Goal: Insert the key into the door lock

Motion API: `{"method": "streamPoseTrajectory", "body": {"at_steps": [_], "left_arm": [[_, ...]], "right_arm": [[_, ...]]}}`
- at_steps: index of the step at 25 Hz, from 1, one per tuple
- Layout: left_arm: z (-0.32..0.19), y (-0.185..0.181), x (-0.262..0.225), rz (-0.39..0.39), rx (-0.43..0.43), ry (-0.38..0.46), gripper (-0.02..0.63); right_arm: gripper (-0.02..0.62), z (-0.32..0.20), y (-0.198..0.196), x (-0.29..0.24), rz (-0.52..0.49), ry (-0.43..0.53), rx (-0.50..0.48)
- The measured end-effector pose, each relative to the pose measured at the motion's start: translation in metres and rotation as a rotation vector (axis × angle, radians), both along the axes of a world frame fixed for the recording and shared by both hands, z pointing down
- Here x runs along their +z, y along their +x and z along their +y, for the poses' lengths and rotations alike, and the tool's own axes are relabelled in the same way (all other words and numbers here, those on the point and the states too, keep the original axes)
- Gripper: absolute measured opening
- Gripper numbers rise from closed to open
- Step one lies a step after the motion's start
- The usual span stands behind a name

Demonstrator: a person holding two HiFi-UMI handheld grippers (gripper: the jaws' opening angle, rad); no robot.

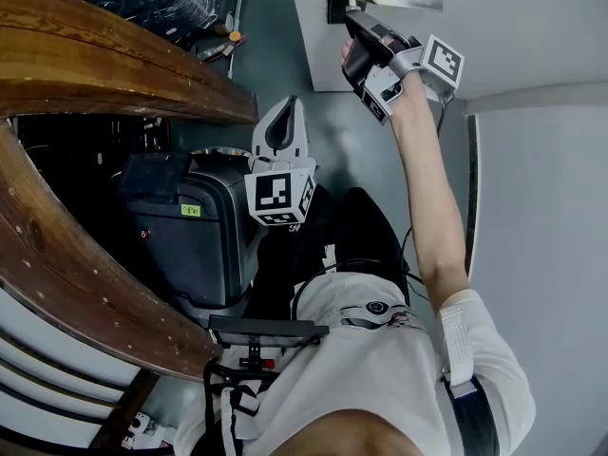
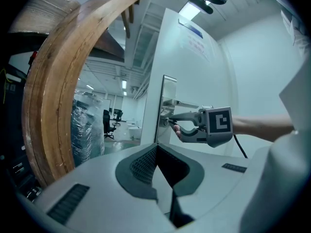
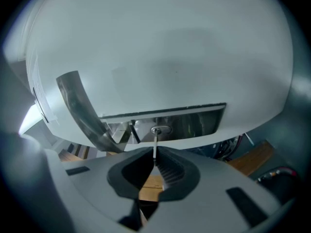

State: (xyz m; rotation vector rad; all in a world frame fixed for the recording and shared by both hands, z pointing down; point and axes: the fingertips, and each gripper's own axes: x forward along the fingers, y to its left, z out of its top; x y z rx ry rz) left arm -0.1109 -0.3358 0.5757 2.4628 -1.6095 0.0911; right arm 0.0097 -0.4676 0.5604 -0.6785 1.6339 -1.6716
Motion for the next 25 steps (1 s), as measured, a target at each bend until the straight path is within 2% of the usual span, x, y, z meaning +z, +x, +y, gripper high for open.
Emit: {"method": "streamPoseTrajectory", "body": {"at_steps": [5, 10, 15, 21, 25], "left_arm": [[0.0, -0.003, 0.007, -0.001, 0.002, -0.017, 0.002], [0.002, -0.003, 0.011, -0.006, 0.007, -0.024, 0.002], [0.005, -0.006, 0.017, -0.008, 0.004, -0.04, 0.002], [0.007, -0.012, 0.016, -0.004, -0.006, -0.069, 0.002], [0.006, -0.011, -0.004, -0.009, -0.003, -0.077, 0.002]], "right_arm": [[0.028, -0.007, -0.001, 0.0, -0.026, 0.007, -0.012], [0.028, -0.013, 0.0, 0.0, -0.008, 0.007, -0.026], [0.028, -0.017, 0.003, -0.001, -0.023, 0.038, -0.001], [0.067, 0.009, -0.001, 0.006, 0.081, 0.071, -0.027], [0.072, 0.041, -0.002, -0.013, 0.224, 0.155, -0.019]]}}
